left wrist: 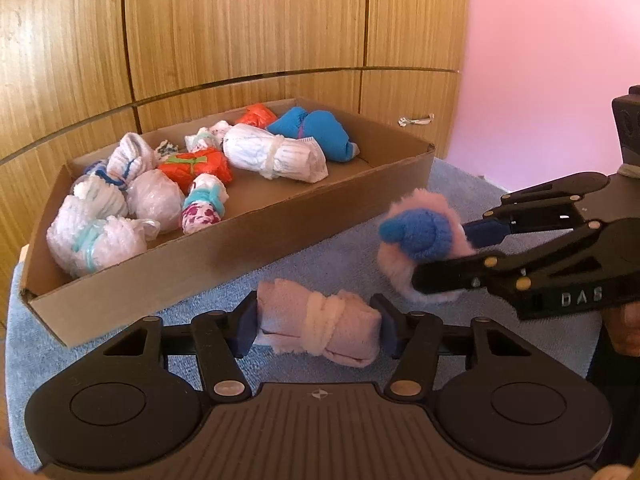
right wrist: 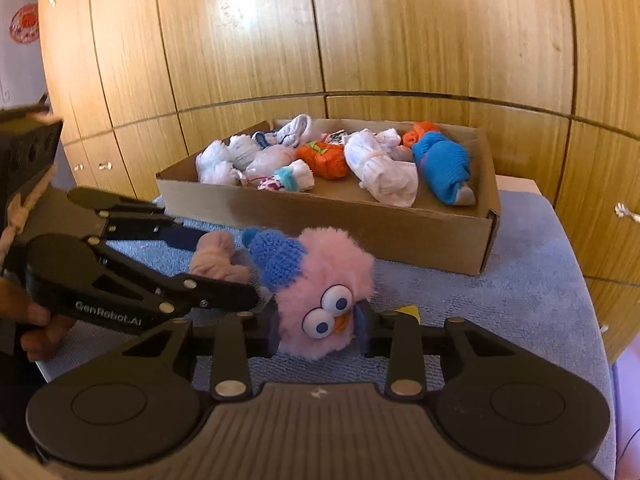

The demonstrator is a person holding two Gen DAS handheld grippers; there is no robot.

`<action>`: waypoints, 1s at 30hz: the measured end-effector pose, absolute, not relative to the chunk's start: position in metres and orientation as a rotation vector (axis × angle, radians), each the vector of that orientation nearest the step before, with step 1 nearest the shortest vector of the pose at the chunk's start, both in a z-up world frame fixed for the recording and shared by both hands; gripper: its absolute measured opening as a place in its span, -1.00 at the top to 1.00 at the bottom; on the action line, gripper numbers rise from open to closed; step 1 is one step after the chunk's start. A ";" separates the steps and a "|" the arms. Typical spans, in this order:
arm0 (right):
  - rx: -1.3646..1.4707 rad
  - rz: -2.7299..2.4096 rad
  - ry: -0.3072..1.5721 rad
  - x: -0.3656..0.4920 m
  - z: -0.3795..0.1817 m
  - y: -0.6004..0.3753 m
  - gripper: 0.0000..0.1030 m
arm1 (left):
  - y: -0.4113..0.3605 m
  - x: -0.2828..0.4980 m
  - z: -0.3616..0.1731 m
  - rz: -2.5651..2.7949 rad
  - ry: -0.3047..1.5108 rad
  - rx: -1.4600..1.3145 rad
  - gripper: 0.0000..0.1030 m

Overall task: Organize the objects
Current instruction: 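Grasp the pink fluffy owl sock with the right gripper while the left grasps the pink rolled sock, then carry both socks into the tray and open both grippers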

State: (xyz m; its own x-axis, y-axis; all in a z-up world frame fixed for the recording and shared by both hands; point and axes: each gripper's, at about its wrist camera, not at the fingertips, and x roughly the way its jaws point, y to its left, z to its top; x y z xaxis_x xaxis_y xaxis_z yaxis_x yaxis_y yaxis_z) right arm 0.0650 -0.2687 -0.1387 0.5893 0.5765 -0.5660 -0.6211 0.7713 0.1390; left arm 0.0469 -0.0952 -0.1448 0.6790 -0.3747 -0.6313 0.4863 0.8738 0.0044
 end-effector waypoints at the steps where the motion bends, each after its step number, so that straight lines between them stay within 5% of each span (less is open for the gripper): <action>1: -0.066 0.696 0.629 0.065 -0.138 -0.271 0.38 | -0.096 0.046 -0.144 -0.488 0.668 0.178 -0.23; 30: -0.074 0.798 0.544 0.126 -0.016 -0.298 0.38 | -0.130 0.122 -0.017 -0.421 0.679 0.237 -0.23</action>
State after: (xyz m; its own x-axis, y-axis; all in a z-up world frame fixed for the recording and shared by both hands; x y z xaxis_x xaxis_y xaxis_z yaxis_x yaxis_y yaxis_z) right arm 0.1259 -0.2983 -0.0156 0.5694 0.6602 -0.4898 -0.6973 0.7034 0.1377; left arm 0.1223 -0.1302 -0.0172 0.6989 -0.2976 -0.6503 0.4495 0.8900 0.0758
